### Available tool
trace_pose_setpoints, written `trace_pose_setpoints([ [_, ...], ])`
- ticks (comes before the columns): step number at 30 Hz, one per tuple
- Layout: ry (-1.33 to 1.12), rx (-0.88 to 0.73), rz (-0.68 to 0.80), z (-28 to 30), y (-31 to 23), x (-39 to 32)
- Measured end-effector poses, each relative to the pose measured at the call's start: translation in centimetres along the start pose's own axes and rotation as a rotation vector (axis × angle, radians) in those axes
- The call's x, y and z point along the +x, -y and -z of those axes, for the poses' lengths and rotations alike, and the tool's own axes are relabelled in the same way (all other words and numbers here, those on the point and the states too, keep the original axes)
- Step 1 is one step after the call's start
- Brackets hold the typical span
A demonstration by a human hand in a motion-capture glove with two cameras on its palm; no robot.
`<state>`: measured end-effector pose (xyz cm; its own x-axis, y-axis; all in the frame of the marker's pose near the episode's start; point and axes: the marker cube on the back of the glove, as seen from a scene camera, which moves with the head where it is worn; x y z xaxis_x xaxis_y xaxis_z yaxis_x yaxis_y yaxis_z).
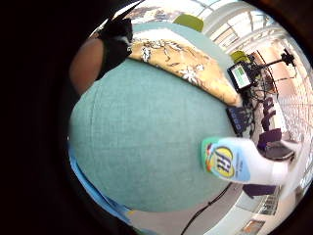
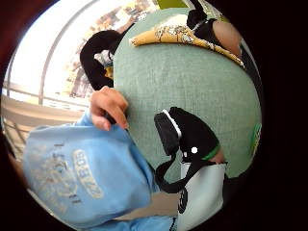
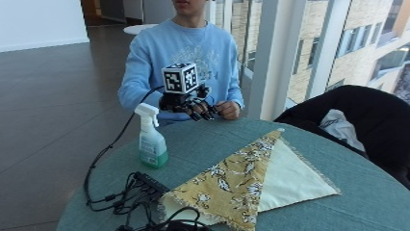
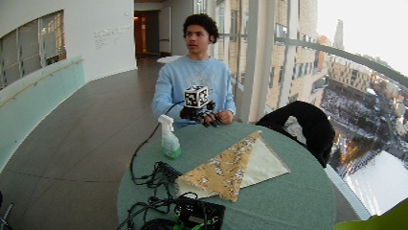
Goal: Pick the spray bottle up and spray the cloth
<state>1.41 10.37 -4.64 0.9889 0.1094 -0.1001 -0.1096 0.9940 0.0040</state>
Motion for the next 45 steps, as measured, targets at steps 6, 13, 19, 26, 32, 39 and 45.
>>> trace_pose_setpoints([
  [6, 0.090, 0.045, -0.103, 0.9, -5.9, 2.5],
  [13, 0.307, 0.098, -0.229, 1.2, -11.1, 6.2],
  [19, 0.434, 0.174, -0.348, 1.4, -13.9, 8.1],
  [26, 0.560, 0.301, -0.445, 2.2, -15.3, 10.9],
  [32, 0.784, 0.310, -0.428, 2.1, -16.0, 14.0],
  [39, 0.968, 0.400, -0.479, 0.5, -15.5, 17.1],
  [45, 1.072, 0.366, -0.493, -0.6, -13.7, 18.9],
])
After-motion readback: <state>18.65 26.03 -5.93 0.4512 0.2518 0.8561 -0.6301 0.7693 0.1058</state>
